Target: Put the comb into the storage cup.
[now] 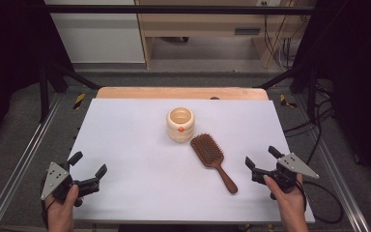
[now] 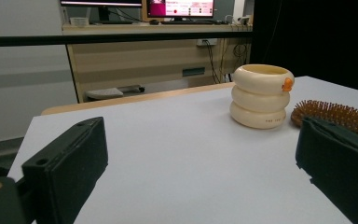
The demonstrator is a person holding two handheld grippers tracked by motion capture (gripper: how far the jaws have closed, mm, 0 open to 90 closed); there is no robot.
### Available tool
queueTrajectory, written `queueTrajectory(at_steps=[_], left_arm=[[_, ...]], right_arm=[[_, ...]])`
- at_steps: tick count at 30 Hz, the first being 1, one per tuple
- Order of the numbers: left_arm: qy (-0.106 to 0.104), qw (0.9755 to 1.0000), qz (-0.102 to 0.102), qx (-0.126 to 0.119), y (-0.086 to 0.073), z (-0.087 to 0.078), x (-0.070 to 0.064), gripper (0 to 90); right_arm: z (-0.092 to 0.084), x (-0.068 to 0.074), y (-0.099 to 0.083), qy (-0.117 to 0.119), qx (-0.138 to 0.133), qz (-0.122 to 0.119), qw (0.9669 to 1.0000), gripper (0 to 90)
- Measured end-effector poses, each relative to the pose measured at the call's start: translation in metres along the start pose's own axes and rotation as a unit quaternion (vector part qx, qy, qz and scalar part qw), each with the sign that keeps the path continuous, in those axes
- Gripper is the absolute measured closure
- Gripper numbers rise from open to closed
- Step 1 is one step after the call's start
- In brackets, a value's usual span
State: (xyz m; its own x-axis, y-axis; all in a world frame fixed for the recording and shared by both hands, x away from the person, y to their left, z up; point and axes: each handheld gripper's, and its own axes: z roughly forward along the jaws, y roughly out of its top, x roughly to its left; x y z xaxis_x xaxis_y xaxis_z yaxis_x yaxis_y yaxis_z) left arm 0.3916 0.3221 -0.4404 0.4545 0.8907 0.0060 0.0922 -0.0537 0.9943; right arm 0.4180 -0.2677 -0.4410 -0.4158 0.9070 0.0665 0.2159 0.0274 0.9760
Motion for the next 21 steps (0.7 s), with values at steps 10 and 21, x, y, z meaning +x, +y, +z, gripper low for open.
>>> queueTrajectory(at_steps=[10,21], left_arm=[[0.007,1.0000,0.001,0.006,-0.001,0.000,0.000,2.4],[0.006,0.9999,0.005,0.009,-0.001,0.001,-0.003,2.4]], right_arm=[[0.000,0.004,0.007,0.011,0.069,0.045,0.9966,6.6],[0.005,0.030,0.007,0.052,0.118,0.006,0.9916,6.8]])
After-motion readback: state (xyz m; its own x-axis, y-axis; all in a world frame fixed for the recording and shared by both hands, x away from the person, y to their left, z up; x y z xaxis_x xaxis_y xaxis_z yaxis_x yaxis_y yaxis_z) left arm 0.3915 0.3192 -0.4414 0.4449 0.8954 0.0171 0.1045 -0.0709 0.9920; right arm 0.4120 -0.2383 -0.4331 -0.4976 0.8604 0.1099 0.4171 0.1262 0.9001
